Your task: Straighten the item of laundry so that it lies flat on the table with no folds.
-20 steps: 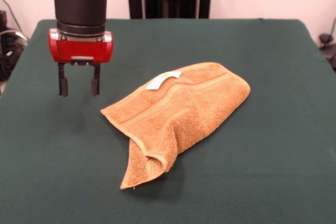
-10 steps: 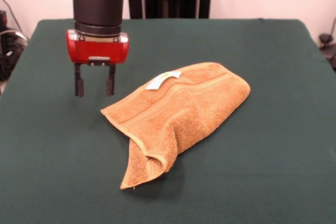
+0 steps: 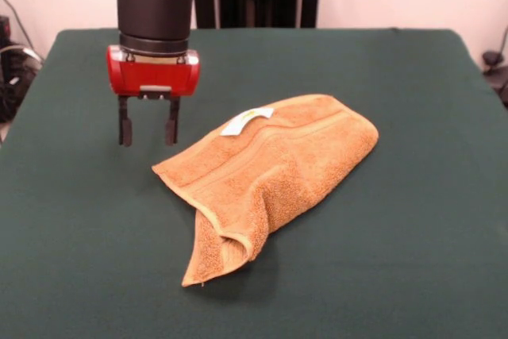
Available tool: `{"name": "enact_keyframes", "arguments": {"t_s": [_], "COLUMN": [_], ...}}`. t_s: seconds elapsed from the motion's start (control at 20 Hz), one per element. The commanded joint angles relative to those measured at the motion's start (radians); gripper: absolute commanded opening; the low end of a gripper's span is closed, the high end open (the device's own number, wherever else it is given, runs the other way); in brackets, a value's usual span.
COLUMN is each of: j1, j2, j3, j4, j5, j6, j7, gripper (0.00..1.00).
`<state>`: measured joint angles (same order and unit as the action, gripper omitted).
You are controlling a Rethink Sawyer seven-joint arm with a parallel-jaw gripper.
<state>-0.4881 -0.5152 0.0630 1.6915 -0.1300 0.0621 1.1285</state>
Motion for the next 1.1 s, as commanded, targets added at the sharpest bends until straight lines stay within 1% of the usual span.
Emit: {"name": "enact_keyframes", "arguments": {"t_s": [0.05,0.35,0.45,0.6,0.8,1.1], "j1": [0.013,0.017,0.014,-0.013,-0.054,-0.065], "j2": [0.088,0.104,0.129,0.194,0.262,0.297], "j3": [0.088,0.083,0.079,0.092,0.125,0.136], "j4": [0.077,0.072,0.068,0.054,0.033,0.011], "j5": [-0.014,-0.016,-0.023,-0.063,-0.102,-0.122], "j6": [-0.047,-0.057,-0.071,-0.150,-0.221,-0.250], "j7": [0.219,0.218,0.215,0.205,0.200,0.211], "gripper": [1.00,1.00,1.00,1.00,1.00,1.00]}}
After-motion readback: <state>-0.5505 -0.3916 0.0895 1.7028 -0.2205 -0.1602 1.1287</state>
